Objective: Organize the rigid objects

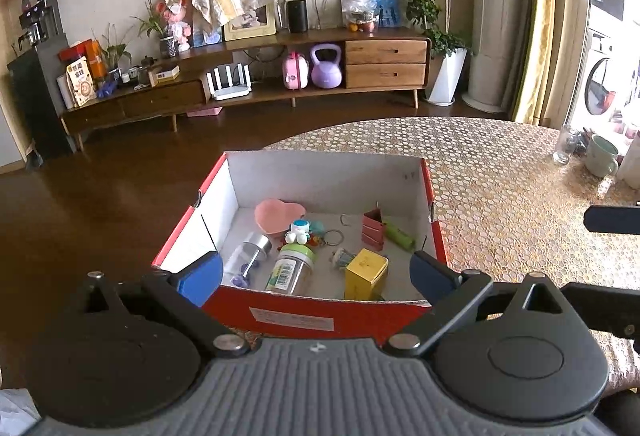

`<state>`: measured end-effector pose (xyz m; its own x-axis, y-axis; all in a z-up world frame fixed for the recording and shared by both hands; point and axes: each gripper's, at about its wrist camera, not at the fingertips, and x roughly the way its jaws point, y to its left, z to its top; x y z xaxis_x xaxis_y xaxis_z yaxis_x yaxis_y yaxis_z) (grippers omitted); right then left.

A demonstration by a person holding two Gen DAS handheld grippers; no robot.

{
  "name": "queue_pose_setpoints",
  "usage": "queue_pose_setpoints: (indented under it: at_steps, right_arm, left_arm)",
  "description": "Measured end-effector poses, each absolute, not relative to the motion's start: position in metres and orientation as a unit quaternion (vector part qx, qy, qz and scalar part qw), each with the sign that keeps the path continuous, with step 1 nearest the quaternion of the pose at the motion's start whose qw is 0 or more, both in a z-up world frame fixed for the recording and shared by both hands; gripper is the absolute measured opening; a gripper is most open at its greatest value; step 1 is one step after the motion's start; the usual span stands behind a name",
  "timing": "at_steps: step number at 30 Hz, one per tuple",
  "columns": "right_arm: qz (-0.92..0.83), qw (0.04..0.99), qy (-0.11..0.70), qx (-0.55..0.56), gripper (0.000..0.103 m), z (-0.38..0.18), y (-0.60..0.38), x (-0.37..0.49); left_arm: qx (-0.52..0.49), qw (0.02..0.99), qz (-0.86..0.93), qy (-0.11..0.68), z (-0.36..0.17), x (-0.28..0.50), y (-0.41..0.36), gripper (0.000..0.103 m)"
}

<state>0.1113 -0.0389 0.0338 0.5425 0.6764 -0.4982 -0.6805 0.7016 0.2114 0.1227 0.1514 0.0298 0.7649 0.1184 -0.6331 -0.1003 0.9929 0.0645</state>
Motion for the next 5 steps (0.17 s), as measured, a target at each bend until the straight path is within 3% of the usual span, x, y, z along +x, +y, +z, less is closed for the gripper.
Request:
queue_pose_setpoints:
  at_steps: [5]
  right_arm:
    - [0.385,0.877,0.287,0.000,0.103,0.0308,-0.0435,0.1112]
  left_arm:
    - [0.007,0.939,0.061,0.339,0.0303,0.1237,0.1523,0.100]
